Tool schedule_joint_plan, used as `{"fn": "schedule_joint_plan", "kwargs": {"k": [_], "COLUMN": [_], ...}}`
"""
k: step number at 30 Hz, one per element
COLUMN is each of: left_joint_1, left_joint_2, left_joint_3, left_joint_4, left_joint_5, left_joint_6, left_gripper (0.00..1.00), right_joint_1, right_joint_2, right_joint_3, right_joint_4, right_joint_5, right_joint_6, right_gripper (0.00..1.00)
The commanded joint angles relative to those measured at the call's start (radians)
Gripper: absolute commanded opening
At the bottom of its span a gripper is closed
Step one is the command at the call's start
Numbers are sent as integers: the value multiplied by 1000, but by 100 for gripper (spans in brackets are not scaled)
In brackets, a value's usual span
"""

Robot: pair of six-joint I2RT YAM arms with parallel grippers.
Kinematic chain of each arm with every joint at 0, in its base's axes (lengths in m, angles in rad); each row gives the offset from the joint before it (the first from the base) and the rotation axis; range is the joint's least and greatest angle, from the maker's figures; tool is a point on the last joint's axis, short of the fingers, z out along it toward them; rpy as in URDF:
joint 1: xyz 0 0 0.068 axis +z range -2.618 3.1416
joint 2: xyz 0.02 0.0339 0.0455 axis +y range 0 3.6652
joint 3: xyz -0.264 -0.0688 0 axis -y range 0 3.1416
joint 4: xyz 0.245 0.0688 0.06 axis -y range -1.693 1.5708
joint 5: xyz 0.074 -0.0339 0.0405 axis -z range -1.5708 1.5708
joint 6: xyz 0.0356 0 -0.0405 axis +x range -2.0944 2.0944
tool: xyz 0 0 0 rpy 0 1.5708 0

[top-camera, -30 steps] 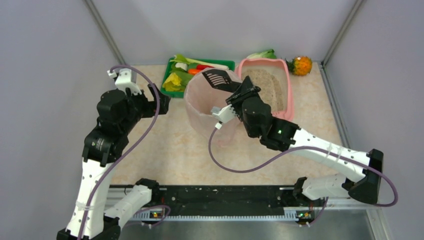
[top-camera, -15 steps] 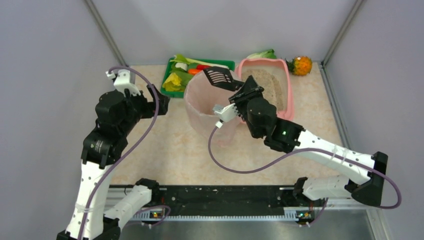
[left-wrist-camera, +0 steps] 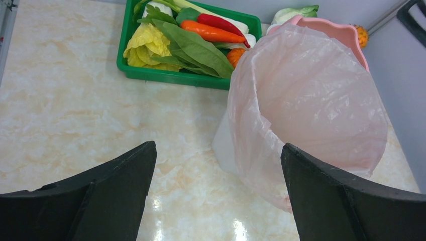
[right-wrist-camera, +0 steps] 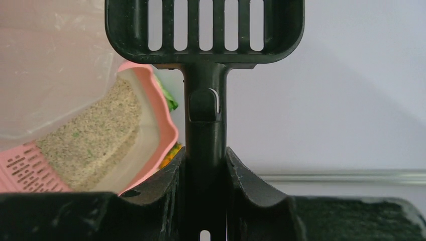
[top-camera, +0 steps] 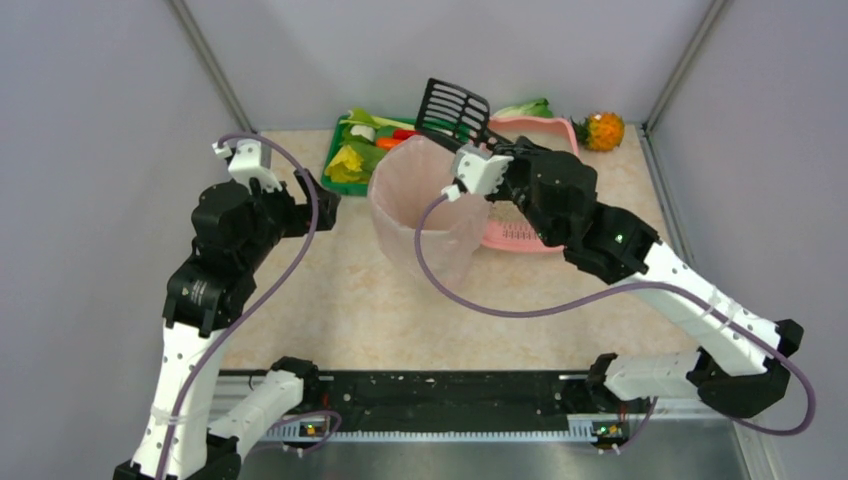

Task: Clean the litter box

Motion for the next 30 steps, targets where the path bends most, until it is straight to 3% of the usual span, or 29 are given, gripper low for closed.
{"fn": "schedule_joint_plan", "kwargs": {"k": [1,9,15,30], "left_joint_1": [4,4,4,4], "left_joint_2": [-8,-7,-5,-8], "left_joint_3": [-6,-5,-4,-5], "left_joint_4": [41,43,43,40], "left_joint_5": [7,9,11,18], "left_joint_6": [3,4,4,-7], "left_gripper": [99,99,99,99], "right_joint_1": [-93,-315,-504,-756], "right_joint_2": [-9,34,167,401], "right_joint_3": [90,177,328,341], "right_joint_4": [-88,-198,-403,-546], "right_joint_5": [-101,-211,-292,-720], "right_joint_6": [309,647,948,1261], "right_gripper": [0,0,0,0]}}
